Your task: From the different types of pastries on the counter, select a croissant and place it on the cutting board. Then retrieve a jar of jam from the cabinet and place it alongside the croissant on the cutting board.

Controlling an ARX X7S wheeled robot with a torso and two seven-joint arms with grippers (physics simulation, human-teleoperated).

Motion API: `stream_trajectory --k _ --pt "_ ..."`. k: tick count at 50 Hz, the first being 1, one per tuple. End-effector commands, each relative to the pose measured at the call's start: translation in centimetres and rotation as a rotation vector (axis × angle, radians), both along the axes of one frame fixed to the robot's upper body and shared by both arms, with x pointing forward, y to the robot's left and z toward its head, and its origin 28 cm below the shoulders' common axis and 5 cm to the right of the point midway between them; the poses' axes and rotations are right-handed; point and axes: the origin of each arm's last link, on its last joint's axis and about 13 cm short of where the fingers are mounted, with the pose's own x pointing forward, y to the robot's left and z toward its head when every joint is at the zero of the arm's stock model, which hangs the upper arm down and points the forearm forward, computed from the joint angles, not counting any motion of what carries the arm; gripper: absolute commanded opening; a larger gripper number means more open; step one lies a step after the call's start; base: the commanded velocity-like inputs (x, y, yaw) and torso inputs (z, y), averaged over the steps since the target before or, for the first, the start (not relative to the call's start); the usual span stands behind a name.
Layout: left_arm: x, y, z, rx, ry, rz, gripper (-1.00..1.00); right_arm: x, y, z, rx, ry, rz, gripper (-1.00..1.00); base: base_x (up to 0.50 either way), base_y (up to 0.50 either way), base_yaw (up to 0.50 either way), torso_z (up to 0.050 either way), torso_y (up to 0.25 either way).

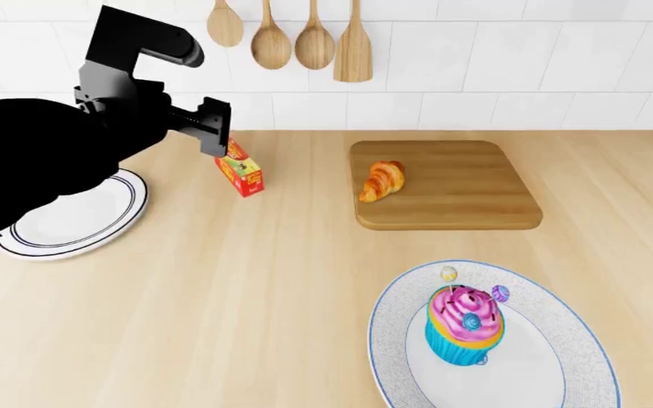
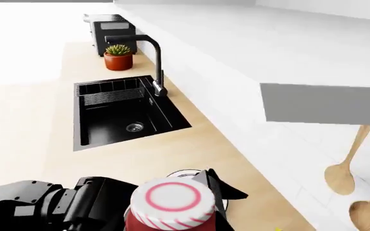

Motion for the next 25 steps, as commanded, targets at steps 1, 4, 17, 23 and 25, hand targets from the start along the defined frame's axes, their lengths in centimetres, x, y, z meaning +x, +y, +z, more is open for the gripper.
stream_trajectory --k 1,4,17,23,25 --pt "0.0 0.0 -0.2 -0.002 0.002 0.0 1.0 1.8 0.1 -3.5 -0.101 0.075 -0.026 -1.0 0.0 0.0 0.0 0.0 0.0" --pt "0.0 0.1 -0.2 -0.003 0.003 0.001 1.0 2.2 0.1 -3.8 -0.097 0.077 -0.052 -1.0 0.0 0.0 0.0 0.0 0.0" --pt "0.0 0.1 -0.4 -0.005 0.008 0.002 1.0 5.1 -1.2 -5.2 -0.103 0.059 -0.218 -1.0 0.01 0.0 0.0 0.0 0.0" --pt "0.0 0.1 -0.5 -0.005 0.009 0.002 1.0 6.6 -2.1 -5.4 -0.078 0.053 -0.314 -1.0 0.02 0.01 0.01 0.0 0.0" --pt "0.0 0.1 -0.5 -0.005 0.01 0.003 1.0 7.1 -2.4 -5.7 -0.09 0.056 -0.353 -1.0 0.02 0.01 0.01 0.0 0.0"
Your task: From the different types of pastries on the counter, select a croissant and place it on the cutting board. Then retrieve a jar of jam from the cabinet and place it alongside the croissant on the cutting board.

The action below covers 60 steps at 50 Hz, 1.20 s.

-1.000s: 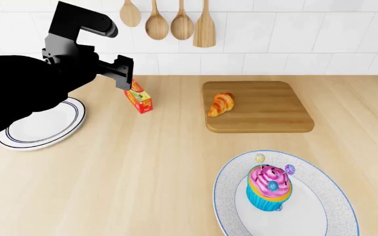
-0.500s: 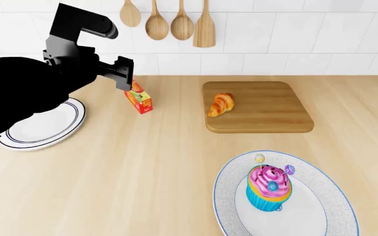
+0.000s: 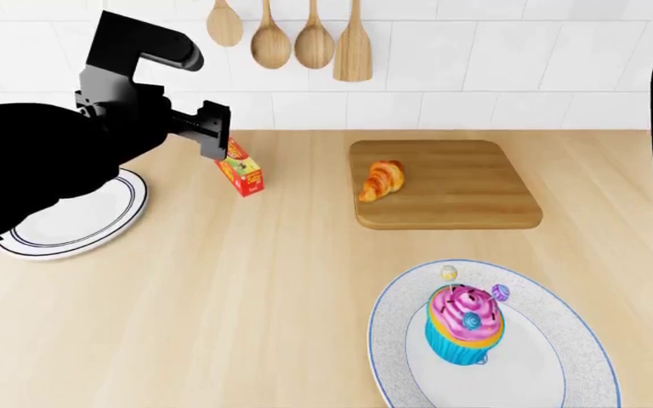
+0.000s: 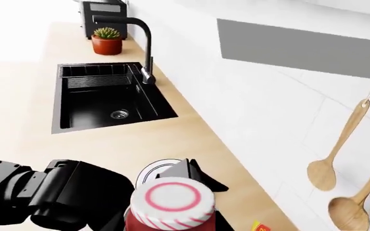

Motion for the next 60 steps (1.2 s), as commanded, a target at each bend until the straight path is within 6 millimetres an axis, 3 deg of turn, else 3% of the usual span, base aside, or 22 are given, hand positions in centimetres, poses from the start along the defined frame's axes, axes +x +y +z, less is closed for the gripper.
stream_trajectory --k 1,9,18,37,53,60 --pt "0.0 0.0 -0.2 -0.001 0.004 0.001 1.0 5.9 -2.8 -4.2 -0.035 0.107 -0.366 -1.0 0.01 0.01 0.01 0.0 0.0" --pt "0.1 0.0 -0.3 -0.001 0.006 0.0 1.0 7.1 -3.8 -6.0 -0.214 0.03 -0.447 -1.0 0.01 0.0 0.01 0.0 0.0" --pt "0.1 0.0 -0.2 -0.002 0.006 0.001 1.0 6.7 -3.8 -7.7 -0.365 -0.004 -0.401 -1.0 0.0 0.0 0.0 0.0 0.0" --pt "0.1 0.0 -0.3 -0.002 0.01 0.0 1.0 7.2 -5.5 -10.8 -0.415 0.104 -0.495 -1.0 0.0 0.0 0.0 -0.002 0.0" --pt "0.3 -0.1 -0.6 -0.002 0.014 -0.001 1.0 8.7 -6.2 -11.5 -0.118 0.282 -0.604 -1.0 0.01 0.0 0.0 -0.002 0.0" --pt "0.2 0.1 -0.6 -0.004 0.013 0.002 1.0 8.8 -6.6 -12.4 -0.224 0.297 -0.633 -1.0 0.01 0.0 0.01 0.0 0.0"
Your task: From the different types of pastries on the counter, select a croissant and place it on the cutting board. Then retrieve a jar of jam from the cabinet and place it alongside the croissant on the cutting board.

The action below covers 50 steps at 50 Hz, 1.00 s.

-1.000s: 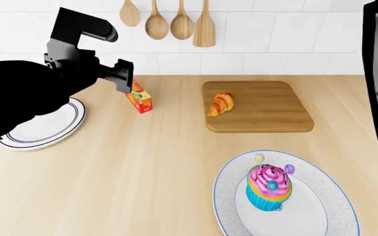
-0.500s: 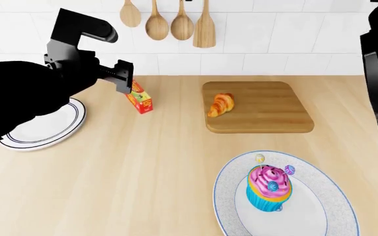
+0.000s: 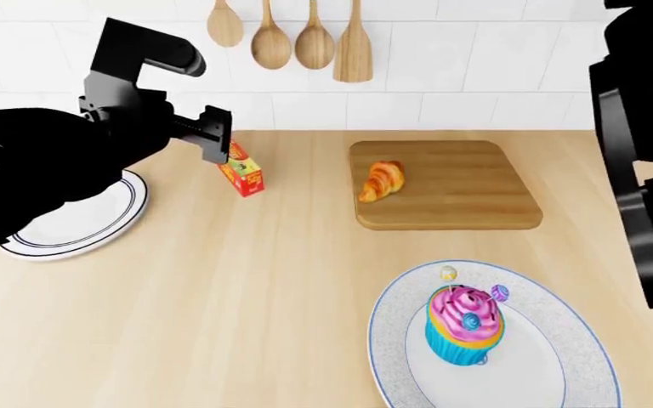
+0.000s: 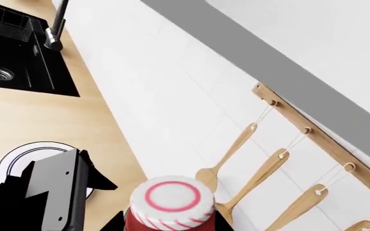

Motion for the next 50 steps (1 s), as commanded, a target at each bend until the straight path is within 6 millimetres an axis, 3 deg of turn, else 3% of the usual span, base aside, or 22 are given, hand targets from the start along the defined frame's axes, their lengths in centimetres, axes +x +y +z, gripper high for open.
stream_trajectory --k 1,6,19,23,33,42,50 --pt "0.0 0.1 -0.1 -0.003 0.0 0.003 1.0 6.5 -7.7 -11.3 0.087 0.634 -0.478 -1.0 0.01 0.0 0.01 0.0 0.0" --pt "-0.1 0.3 0.0 -0.005 -0.003 0.007 1.0 5.3 -8.9 -10.9 0.049 0.605 -0.5 -1.0 0.0 0.0 0.0 0.0 0.0" --pt "-0.3 0.2 0.5 -0.005 -0.01 0.01 1.0 -0.6 -11.4 -11.0 0.046 0.536 -0.489 -1.0 0.0 0.0 0.0 -0.002 0.0" --pt "-0.3 0.1 0.6 -0.004 -0.013 0.009 1.0 -1.6 -12.2 -11.2 0.044 0.523 -0.495 -1.0 0.0 0.0 0.0 0.0 0.0" --pt "-0.3 0.2 0.6 -0.005 -0.014 0.013 1.0 -1.2 -13.8 -12.0 0.135 0.499 -0.583 -1.0 0.0 0.0 0.0 0.0 0.0" --pt "-0.2 0.2 0.3 -0.008 -0.009 0.013 1.0 0.1 -12.8 -11.3 0.405 0.475 -0.569 -1.0 0.0 0.0 0.0 0.0 0.0" --pt "-0.2 0.3 0.0 -0.011 -0.006 0.017 1.0 0.4 -12.4 -11.6 0.478 0.406 -0.603 -1.0 0.0 0.0 0.0 0.0 0.0"
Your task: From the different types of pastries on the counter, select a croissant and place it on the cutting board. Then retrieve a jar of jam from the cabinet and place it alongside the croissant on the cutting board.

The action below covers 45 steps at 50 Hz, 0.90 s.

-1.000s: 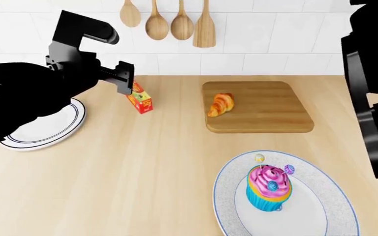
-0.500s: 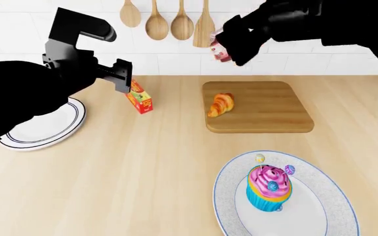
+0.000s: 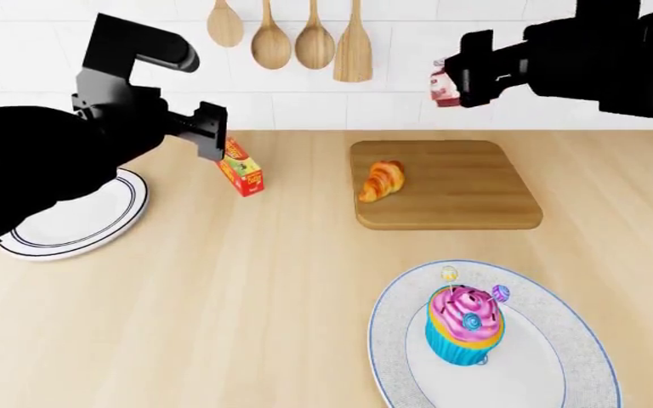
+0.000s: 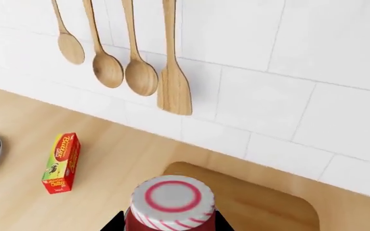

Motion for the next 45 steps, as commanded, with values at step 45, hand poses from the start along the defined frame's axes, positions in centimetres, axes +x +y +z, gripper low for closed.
stream_trajectory --k 45 --pt "-0.1 -0.5 -0.7 -0.004 0.014 -0.009 1.0 -5.2 -0.5 -7.6 0.092 -0.271 -0.101 -1.0 0.0 0.0 0.0 0.0 0.0"
